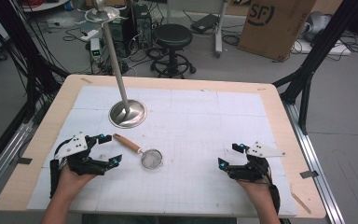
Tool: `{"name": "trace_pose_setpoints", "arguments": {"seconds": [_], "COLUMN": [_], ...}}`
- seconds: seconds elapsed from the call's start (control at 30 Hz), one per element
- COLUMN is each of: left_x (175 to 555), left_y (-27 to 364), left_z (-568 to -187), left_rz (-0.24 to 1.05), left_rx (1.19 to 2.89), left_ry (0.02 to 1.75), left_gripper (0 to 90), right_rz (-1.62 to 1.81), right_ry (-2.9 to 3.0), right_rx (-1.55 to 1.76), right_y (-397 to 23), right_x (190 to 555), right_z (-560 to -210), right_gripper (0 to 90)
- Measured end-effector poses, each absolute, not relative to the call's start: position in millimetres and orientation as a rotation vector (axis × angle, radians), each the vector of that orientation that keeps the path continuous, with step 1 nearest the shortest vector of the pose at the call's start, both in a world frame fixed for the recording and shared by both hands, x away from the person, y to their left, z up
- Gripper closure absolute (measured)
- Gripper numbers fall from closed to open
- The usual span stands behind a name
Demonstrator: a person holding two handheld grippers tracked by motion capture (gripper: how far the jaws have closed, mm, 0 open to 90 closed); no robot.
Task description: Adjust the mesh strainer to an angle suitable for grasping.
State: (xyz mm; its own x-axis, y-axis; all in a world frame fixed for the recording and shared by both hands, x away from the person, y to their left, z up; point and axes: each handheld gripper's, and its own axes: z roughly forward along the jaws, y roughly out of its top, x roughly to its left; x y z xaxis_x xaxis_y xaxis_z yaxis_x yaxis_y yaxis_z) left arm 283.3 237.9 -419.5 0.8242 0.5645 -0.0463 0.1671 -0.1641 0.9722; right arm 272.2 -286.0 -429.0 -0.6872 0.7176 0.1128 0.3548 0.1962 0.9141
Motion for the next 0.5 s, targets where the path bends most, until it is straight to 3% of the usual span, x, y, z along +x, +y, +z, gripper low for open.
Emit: {"name": "trace_pose_setpoints", "arguments": {"seconds": [0.5], "left_x": [308.7], "left_y": [210.1], "left_z": [-396.3], "left_rz": [0.409], "left_rx": [1.912], "left_ry": [0.504], "left_gripper": [15.4], "right_rz": [1.486], "right_ry": [2.148], "right_rx": [1.011], "right_y": [-283.5], "right_x": [272.3], "right_z": [-430.2], "right_gripper": [14.5]}}
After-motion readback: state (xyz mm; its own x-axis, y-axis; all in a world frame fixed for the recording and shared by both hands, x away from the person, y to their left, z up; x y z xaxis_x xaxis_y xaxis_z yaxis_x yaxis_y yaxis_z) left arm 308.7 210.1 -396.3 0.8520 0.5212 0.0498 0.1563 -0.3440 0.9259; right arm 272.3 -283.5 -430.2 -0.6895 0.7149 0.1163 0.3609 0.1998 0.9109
